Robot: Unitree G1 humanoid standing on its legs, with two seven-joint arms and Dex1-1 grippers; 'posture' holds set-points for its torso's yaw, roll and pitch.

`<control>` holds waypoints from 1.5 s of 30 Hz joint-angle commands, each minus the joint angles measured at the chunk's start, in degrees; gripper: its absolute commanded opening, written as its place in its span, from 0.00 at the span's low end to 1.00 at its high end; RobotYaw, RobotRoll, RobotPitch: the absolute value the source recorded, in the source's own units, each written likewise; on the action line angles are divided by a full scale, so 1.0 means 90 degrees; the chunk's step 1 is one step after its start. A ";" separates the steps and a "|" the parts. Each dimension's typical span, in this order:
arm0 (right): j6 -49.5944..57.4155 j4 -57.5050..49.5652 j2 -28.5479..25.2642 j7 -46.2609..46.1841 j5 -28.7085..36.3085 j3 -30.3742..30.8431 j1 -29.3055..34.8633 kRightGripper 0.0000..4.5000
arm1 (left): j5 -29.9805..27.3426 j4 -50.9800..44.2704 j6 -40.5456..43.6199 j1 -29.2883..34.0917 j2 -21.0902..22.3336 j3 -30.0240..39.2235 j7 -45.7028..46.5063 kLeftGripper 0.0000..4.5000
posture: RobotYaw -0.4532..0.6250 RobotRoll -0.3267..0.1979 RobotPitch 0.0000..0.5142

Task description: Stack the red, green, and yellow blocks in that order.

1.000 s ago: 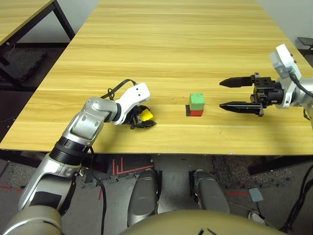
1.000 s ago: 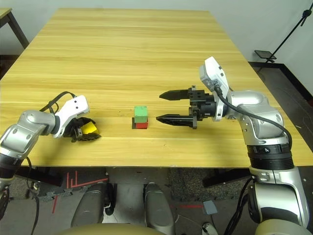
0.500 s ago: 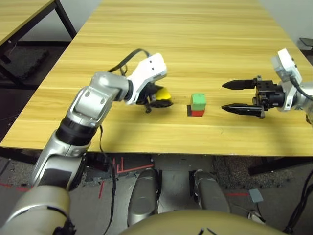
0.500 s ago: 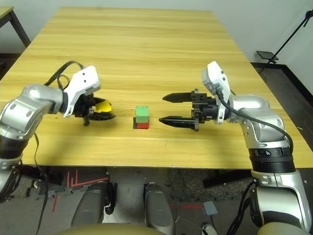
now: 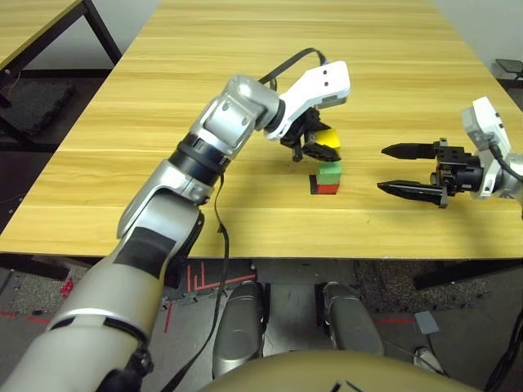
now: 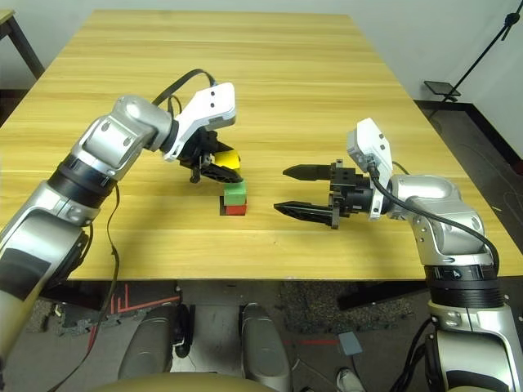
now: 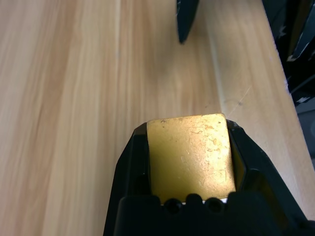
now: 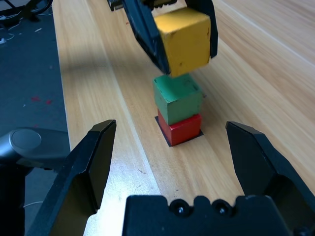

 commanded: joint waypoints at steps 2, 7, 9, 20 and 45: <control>-0.0038 -0.0167 -0.0060 -0.0047 0.0095 -0.0153 0.0162 1.00 | 0.0177 0.0115 -0.0051 -0.0061 -0.0152 -0.0129 -0.0088 0.45 | 0.44 0.46 0.18; -0.0034 -0.0194 -0.0046 -0.0080 0.0104 -0.0153 0.0195 1.00 | 0.0278 0.0071 -0.0062 0.0151 -0.0175 -0.0213 -0.0140 0.45 | 0.44 0.46 0.19; -0.0031 -0.0200 -0.0034 -0.0096 0.0108 -0.0144 0.0189 1.00 | 0.0333 0.0102 -0.0106 0.0208 -0.0168 -0.0238 -0.0139 0.45 | 0.44 0.46 0.19; 0.0013 -0.0248 -0.0026 -0.0124 0.0136 -0.0129 0.0190 1.00 | 0.0548 0.0324 -0.0319 0.0304 -0.0291 -0.0217 -0.0025 0.45 | 0.44 0.45 0.20; -0.2202 0.3614 0.0802 -0.3209 -0.0510 -0.2054 -0.0633 1.00 | -0.0472 -0.4301 0.0749 0.3556 -0.0285 0.4870 0.5081 1.00 | 0.51 0.35 0.16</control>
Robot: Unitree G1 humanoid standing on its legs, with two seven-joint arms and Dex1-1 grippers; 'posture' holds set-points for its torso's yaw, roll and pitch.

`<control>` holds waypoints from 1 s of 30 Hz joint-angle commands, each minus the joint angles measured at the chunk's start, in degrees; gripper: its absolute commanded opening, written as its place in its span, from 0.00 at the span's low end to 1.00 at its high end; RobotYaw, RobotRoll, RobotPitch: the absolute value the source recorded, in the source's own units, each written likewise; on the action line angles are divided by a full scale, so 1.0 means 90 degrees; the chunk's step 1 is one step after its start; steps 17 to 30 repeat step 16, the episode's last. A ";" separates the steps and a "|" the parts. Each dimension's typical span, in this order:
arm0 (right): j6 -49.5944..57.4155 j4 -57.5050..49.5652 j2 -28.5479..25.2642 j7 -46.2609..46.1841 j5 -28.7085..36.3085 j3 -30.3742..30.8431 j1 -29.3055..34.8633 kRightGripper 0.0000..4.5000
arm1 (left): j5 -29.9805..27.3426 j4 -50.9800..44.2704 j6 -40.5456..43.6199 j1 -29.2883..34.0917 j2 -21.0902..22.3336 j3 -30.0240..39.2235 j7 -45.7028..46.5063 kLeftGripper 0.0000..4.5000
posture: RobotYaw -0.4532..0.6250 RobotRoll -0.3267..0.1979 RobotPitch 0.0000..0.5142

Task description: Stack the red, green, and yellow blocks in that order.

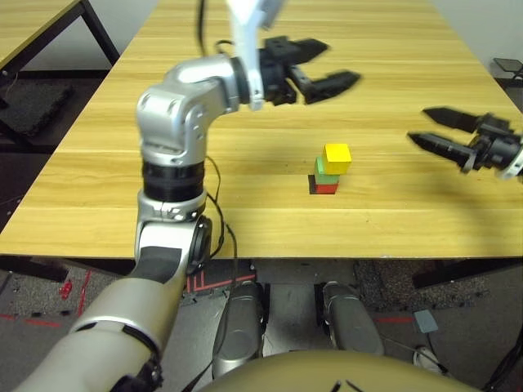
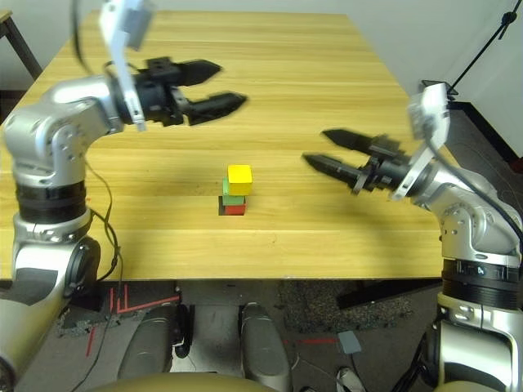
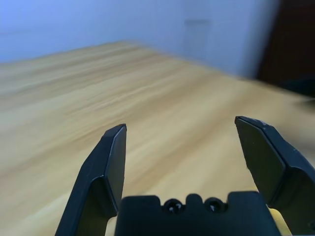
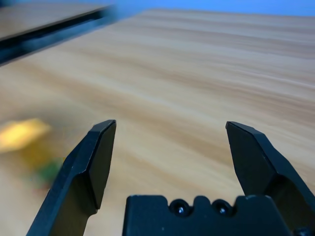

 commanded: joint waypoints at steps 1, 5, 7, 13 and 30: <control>-0.1358 0.1233 0.0073 -0.0521 -0.0496 -0.0262 -0.0158 1.00 | 0.0291 -0.0314 -0.0912 0.0686 -0.0138 0.0351 0.1002 1.00 | 0.51 0.34 0.16; -0.2674 0.2761 -0.0104 -0.0814 -0.0840 -0.0379 -0.0507 1.00 | 0.0722 -0.0544 -0.1936 0.1674 -0.0369 0.0147 0.1756 1.00 | 0.50 0.36 0.18; -0.3104 0.3378 -0.0236 -0.0992 -0.1001 -0.0363 -0.0639 1.00 | 0.0906 -0.0607 -0.2452 0.2129 -0.0501 0.0062 0.2095 1.00 | 0.49 0.36 0.20; -0.3930 0.4381 -0.0321 -0.1285 -0.1213 -0.0301 -0.0852 1.00 | 0.1164 -0.0324 -0.3717 0.2898 -0.0782 -0.0025 0.2794 1.00 | 0.49 0.36 0.19; -0.4030 0.4571 -0.0206 -0.1373 -0.1280 -0.0262 -0.0976 1.00 | 0.1264 0.0042 -0.4038 0.3000 -0.0830 -0.0015 0.3097 1.00 | 0.50 0.34 0.19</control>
